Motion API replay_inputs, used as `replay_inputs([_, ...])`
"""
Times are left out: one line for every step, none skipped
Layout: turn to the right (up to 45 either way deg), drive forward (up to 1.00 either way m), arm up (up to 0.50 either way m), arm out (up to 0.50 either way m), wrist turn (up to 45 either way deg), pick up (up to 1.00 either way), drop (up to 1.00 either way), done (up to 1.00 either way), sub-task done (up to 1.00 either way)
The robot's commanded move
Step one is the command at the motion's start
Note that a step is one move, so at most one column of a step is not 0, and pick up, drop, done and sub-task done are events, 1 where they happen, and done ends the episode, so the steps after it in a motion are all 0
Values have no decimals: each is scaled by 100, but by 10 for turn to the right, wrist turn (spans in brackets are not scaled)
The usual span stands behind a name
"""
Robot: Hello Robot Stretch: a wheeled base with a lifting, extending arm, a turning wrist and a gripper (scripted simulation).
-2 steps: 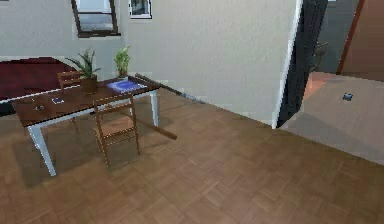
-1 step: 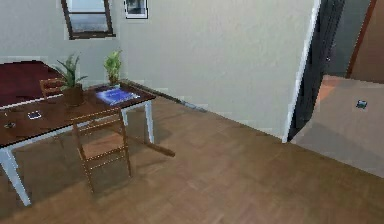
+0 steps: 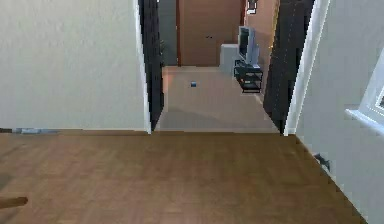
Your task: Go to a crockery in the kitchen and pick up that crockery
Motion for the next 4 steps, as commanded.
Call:
replay_inputs([0, 100, 0, 0, 0, 0, 0, 0, 0])
replay_inputs([0, 100, 0, 0, 0, 0, 0, 0, 0])
replay_inputs([0, 100, 0, 0, 0, 0, 0, 0, 0])
replay_inputs([60, 0, 0, 0, 0, 0, 0, 0, 0])
